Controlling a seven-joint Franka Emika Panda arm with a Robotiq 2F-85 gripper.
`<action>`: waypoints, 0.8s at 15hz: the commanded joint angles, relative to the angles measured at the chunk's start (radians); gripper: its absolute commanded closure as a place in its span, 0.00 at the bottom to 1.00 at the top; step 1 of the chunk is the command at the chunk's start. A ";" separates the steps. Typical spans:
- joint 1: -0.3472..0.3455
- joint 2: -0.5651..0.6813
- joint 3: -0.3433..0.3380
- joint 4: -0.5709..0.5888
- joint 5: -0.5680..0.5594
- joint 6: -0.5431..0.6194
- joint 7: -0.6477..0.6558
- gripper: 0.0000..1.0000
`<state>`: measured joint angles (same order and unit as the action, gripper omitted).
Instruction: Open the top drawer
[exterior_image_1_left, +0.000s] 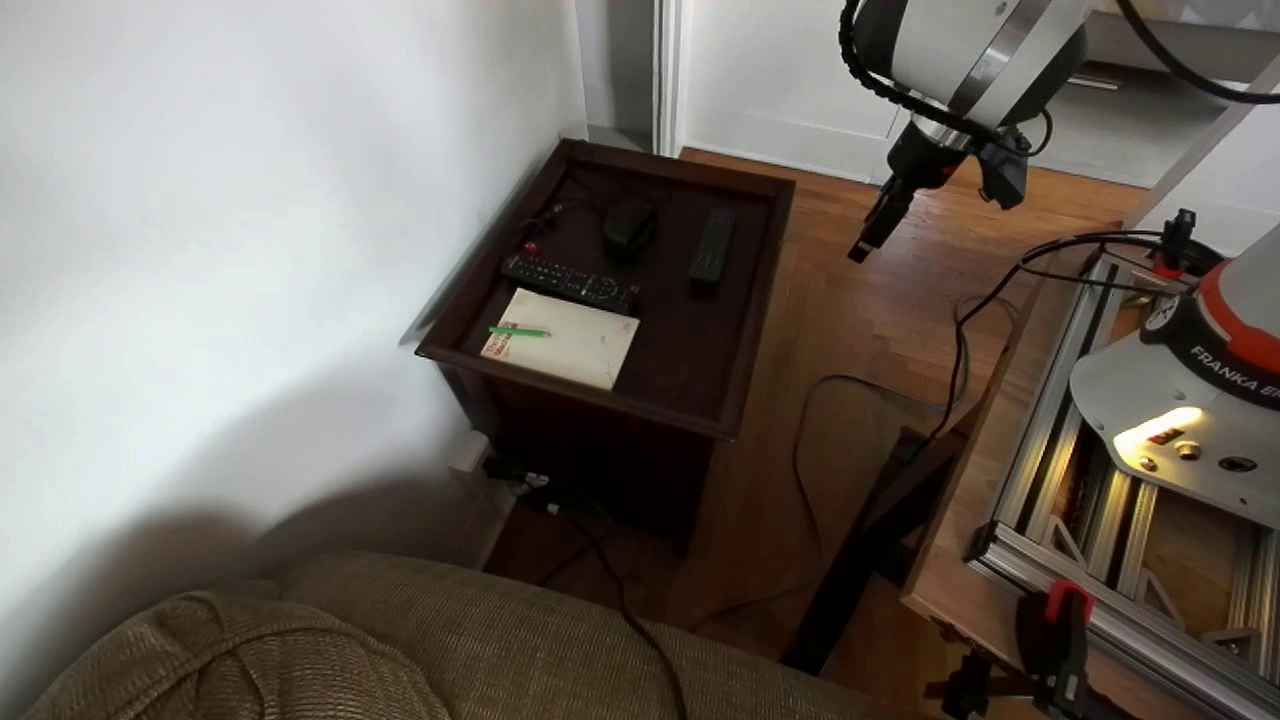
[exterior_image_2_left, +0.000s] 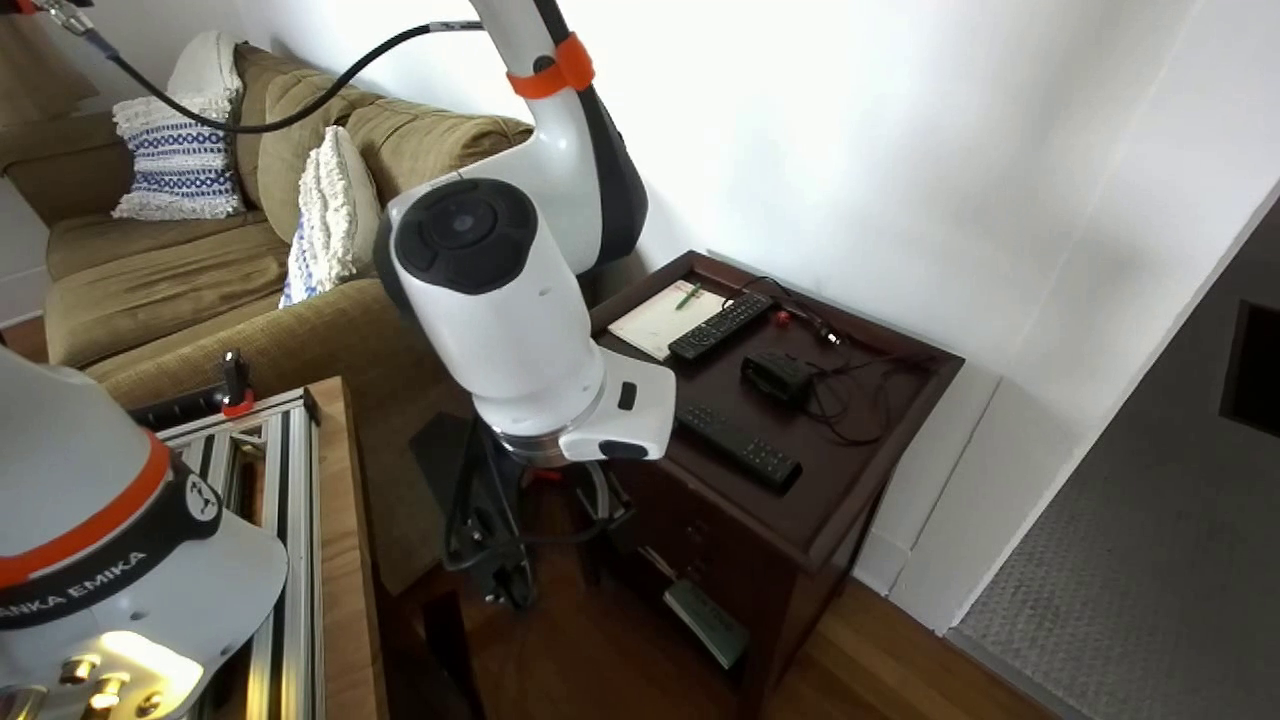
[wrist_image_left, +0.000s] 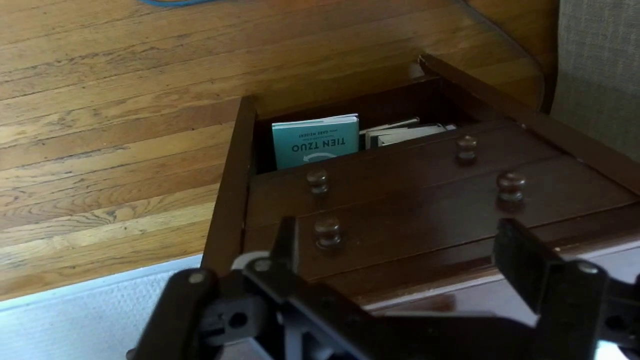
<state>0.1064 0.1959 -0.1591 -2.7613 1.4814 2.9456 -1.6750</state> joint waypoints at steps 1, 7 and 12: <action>-0.010 0.004 0.018 0.000 0.270 -0.006 -0.248 0.00; 0.057 0.083 -0.021 0.028 0.578 -0.055 -0.471 0.00; 0.172 0.213 -0.100 0.072 0.787 -0.154 -0.646 0.00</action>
<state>0.2074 0.3028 -0.1914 -2.7379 2.1246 2.8367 -2.1222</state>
